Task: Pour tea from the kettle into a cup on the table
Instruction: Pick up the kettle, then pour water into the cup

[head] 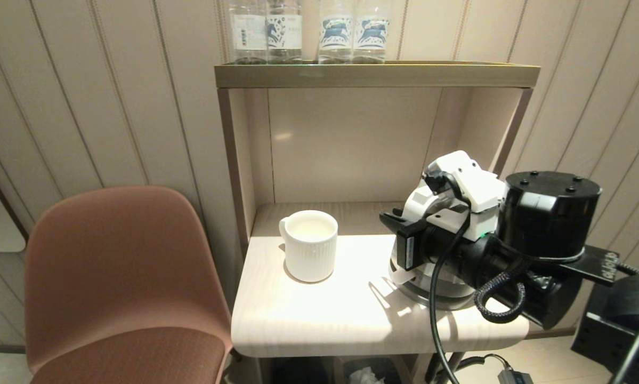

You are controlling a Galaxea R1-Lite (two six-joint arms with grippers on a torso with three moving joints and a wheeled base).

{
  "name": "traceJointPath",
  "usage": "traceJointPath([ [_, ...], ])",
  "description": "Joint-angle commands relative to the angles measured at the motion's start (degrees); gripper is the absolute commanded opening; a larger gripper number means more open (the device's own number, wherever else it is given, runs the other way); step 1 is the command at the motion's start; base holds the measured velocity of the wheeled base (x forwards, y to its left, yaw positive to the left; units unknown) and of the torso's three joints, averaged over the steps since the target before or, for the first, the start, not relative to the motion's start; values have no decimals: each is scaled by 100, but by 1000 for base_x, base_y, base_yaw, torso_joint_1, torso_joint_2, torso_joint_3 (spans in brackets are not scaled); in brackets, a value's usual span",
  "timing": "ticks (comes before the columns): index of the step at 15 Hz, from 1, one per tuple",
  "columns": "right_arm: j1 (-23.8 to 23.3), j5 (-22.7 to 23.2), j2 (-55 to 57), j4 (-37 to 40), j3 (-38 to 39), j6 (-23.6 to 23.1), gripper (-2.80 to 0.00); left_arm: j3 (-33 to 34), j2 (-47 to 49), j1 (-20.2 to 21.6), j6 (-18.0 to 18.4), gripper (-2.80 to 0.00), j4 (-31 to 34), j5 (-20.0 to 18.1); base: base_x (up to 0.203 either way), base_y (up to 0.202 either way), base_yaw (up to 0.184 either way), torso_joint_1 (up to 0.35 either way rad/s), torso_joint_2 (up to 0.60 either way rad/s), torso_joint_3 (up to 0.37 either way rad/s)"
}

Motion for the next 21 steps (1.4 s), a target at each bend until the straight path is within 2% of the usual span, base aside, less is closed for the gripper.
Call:
traceJointPath([
  [1,-7,-128,-56,-73,-40,-178,-280,0,-2,-1,-3,-280,-8,5,0,0,0,0,0,0],
  [5,-7,-190,-65,-73,-121,-336,-280,0,-2,-1,-3,-280,-8,3,0,0,0,0,0,0],
  [13,107,-310,-442,35,-218,-357,-280,0,-2,0,6,-280,9,-4,0,0,0,0,0,0],
  [15,121,-294,-736,257,-162,-345,-280,0,-2,-1,14,-280,9,-4,0,0,0,0,0,0],
  [21,539,-212,-1110,569,-98,-284,-280,0,-2,-1,49,-280,18,-12,0,0,0,0,0,0],
])
